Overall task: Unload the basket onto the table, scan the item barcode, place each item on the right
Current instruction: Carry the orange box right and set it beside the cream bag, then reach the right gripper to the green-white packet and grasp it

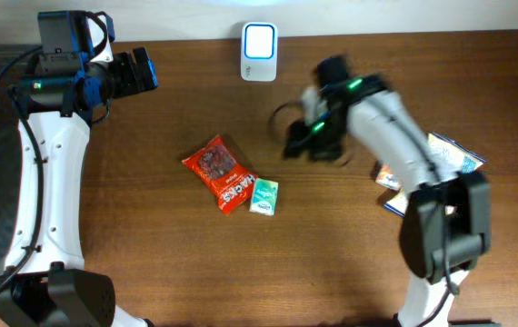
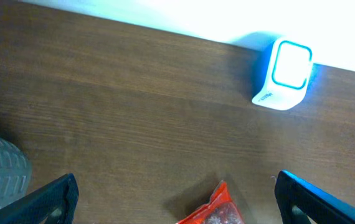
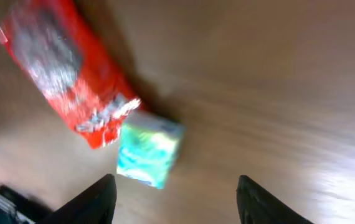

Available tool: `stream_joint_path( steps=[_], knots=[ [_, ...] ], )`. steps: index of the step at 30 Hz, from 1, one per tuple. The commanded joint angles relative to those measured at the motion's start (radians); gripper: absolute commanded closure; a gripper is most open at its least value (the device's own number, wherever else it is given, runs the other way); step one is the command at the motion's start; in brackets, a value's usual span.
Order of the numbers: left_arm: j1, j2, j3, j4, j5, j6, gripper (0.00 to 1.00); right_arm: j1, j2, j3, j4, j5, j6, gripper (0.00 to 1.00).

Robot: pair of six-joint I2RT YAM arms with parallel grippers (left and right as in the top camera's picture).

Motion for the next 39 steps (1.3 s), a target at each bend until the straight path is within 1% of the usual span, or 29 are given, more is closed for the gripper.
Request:
stream_joint_path(
  steps=[1, 5, 9, 11, 12, 14, 17, 20, 21, 23, 25, 26, 27, 30, 32, 34, 37, 39],
  knots=[
    [-0.001, 0.005, 0.002, 0.001, -0.004, 0.017, 0.01, 0.100, 0.000, -0.145, 0.105, -0.021, 0.173, 0.39],
    [-0.001, 0.005, 0.002, 0.001, -0.004, 0.017, 0.01, 0.155, 0.000, -0.243, 0.190, -0.022, 0.270, 0.39],
    [-0.001, 0.005, 0.002, 0.001, -0.004, 0.017, 0.01, 0.162, 0.000, -0.275, 0.227, -0.020, 0.293, 0.39],
    [-0.001, 0.005, 0.002, 0.001, -0.004, 0.016, 0.01, 0.161, 0.000, -0.275, 0.241, -0.013, 0.295, 0.41],
    [-0.001, 0.005, 0.002, 0.001, -0.004, 0.017, 0.01, 0.161, 0.000, -0.275, 0.251, -0.012, 0.296, 0.47],
    [-0.001, 0.005, 0.002, 0.001, -0.005, 0.017, 0.01, 0.161, 0.000, -0.275, 0.270, -0.005, 0.296, 0.56],
    [-0.001, 0.005, 0.002, 0.001, -0.004, 0.017, 0.01, 0.161, 0.000, -0.275, 0.300, 0.017, 0.318, 0.63],
    [-0.001, 0.005, 0.002, 0.001, -0.004, 0.017, 0.01, 0.161, 0.000, -0.275, 0.341, 0.017, 0.317, 0.66],
    [-0.001, 0.005, 0.002, 0.002, -0.004, 0.017, 0.01, 0.161, 0.000, -0.275, 0.349, 0.018, 0.317, 0.70],
    [-0.001, 0.005, 0.002, 0.001, -0.004, 0.017, 0.01, 0.156, 0.000, -0.275, 0.368, 0.021, 0.317, 0.83],
    [-0.001, 0.005, 0.002, 0.001, -0.004, 0.017, 0.01, 0.149, 0.000, -0.274, 0.373, 0.025, 0.316, 0.92],
    [-0.001, 0.005, 0.002, 0.001, -0.004, 0.017, 0.01, 0.143, 0.000, -0.274, 0.374, 0.024, 0.311, 0.96],
    [-0.001, 0.005, 0.002, 0.002, -0.004, 0.016, 0.01, 0.141, -0.002, -0.274, 0.373, 0.021, 0.309, 0.96],
    [-0.001, 0.005, 0.002, 0.001, -0.004, 0.017, 0.01, 0.114, -0.012, -0.268, 0.367, -0.008, 0.238, 0.96],
    [-0.001, 0.005, 0.002, 0.001, -0.004, 0.017, 0.01, 0.087, -0.028, -0.261, 0.352, -0.050, 0.164, 0.96],
    [-0.001, 0.005, 0.002, 0.001, -0.004, 0.017, 0.01, 0.055, -0.056, -0.260, 0.341, -0.135, 0.065, 0.96],
    [-0.001, 0.005, 0.002, 0.001, -0.004, 0.017, 0.01, -0.013, -0.097, -0.260, 0.336, -0.358, -0.076, 0.96],
    [-0.001, 0.005, 0.002, 0.001, -0.005, 0.017, 0.01, -0.062, -0.109, -0.260, 0.336, -0.505, -0.131, 0.96]
  ],
)
